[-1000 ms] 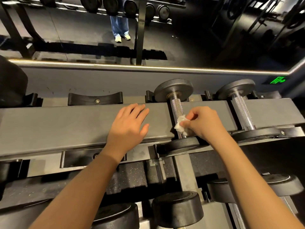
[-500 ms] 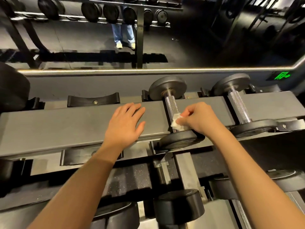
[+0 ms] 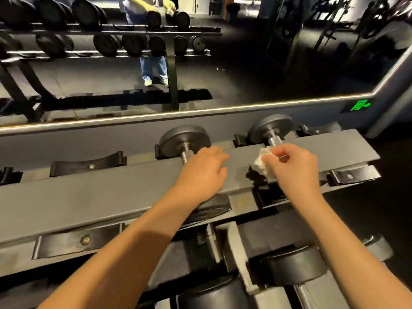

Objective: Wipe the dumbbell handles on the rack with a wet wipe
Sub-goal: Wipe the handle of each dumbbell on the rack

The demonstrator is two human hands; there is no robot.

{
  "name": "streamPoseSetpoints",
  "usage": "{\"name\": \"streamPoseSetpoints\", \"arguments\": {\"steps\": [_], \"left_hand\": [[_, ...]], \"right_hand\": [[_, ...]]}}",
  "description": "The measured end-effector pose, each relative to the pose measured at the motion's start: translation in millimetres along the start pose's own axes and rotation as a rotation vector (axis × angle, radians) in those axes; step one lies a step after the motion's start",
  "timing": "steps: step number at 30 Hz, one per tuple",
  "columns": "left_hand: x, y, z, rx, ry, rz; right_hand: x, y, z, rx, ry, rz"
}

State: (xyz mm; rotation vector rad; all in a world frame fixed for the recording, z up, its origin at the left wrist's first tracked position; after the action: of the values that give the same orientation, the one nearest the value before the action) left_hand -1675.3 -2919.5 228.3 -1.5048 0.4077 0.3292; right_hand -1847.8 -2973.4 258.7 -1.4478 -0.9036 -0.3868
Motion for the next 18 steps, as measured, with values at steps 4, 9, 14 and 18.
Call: {"name": "streamPoseSetpoints", "arguments": {"steps": [4,9,14,18], "left_hand": [[-16.9,42.5,-38.9,0.246,-0.045,-0.243],[-2.7,76.3,-53.1,0.459,-0.158,-0.35],[-6.4,73.3,-54.4,0.435,-0.157,-0.448],[-8.0,73.1,-56.8,0.41,-0.158,-0.479]], "right_hand": [[-24.2,-27.1,-23.0,-0.016,0.005,0.173],[-54.6,-24.0,-70.8,0.106,0.018,0.25],[-56.4,-11.6,-92.3,0.22,-0.029,0.249],[-73.6,-14.8,-73.4,0.349,0.074,0.299]]}}
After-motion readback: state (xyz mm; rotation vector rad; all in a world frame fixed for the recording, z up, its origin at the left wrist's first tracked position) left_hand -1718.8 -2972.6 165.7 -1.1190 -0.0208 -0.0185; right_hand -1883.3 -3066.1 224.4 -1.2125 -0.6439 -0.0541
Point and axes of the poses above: each hand's wrist, its own z-axis away from the middle knuckle, its own y-axis out of the palm, x = y × z, the point moved 9 cm from there along -z, towards the middle knuckle, and after that the axes turned 12 degrees about x, right-handed, at the moved point
